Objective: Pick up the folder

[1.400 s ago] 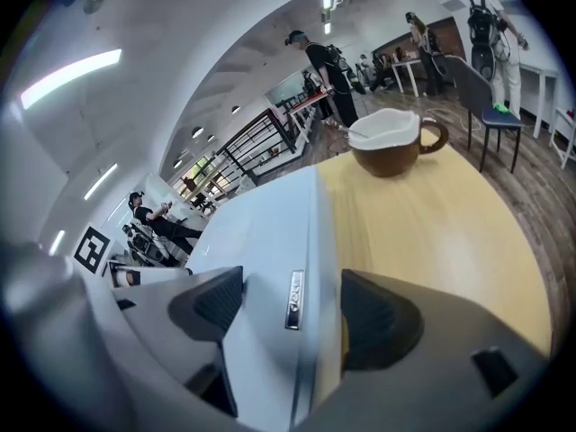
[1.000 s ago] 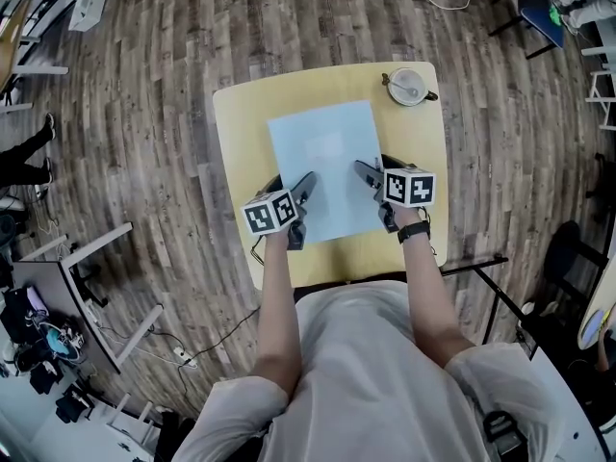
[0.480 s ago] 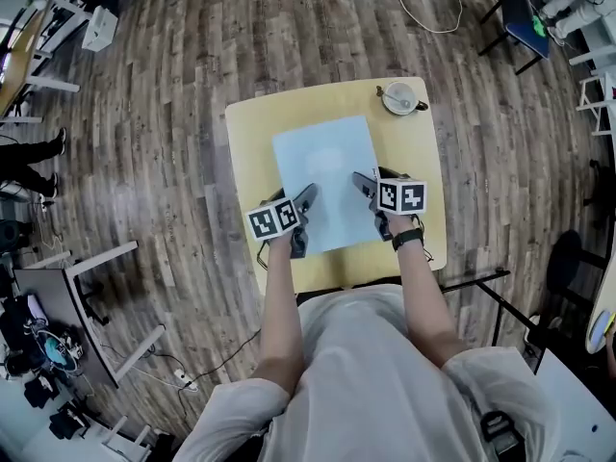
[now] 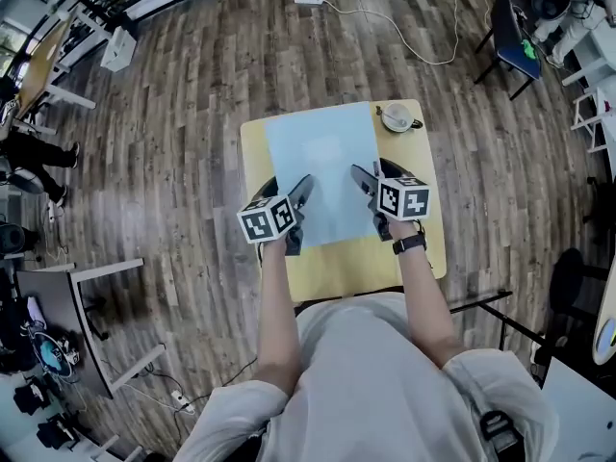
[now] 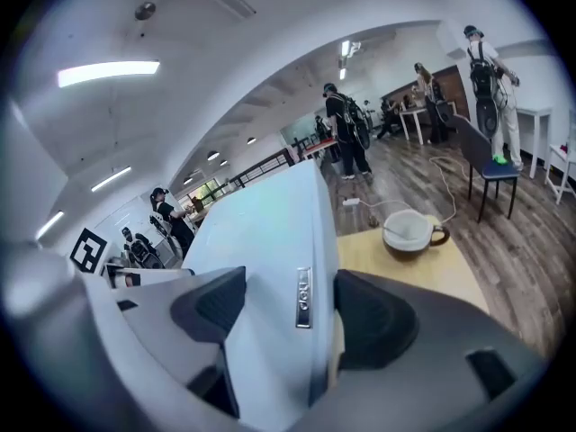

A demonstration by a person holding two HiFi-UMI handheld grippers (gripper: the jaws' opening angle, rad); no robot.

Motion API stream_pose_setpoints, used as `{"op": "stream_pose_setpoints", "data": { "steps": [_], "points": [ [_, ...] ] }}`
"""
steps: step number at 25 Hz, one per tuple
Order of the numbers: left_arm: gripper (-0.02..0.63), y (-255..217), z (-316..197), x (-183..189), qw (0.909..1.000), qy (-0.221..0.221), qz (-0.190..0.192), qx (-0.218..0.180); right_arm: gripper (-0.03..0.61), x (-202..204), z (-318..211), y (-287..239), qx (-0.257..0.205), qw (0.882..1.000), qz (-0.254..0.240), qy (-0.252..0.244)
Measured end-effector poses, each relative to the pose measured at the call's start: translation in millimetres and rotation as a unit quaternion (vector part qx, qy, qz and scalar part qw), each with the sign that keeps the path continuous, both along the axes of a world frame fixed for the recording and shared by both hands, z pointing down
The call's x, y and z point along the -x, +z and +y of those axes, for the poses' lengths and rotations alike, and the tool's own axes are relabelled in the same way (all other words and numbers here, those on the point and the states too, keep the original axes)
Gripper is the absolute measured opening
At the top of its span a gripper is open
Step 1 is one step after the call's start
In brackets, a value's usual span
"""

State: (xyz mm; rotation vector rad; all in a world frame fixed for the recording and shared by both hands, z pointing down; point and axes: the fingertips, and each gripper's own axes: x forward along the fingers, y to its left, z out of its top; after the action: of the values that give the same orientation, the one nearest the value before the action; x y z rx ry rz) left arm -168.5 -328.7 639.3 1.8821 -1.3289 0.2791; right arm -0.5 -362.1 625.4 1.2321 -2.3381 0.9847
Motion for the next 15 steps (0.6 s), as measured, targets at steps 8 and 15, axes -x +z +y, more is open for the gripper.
{"op": "stream_pose_setpoints", "data": {
  "steps": [8,15],
  "points": [
    [0.367,-115,-29,-1,0.9913,0.001,-0.018,-0.130,0.308,0,-23,-117,-0.120,0.992,-0.019,0.012],
    [0.367,-200,-31,-5,0.9716,0.000,-0.053,-0.231,0.308,-6,-20,-192,-0.196,0.979,-0.053,0.034]
  ]
}}
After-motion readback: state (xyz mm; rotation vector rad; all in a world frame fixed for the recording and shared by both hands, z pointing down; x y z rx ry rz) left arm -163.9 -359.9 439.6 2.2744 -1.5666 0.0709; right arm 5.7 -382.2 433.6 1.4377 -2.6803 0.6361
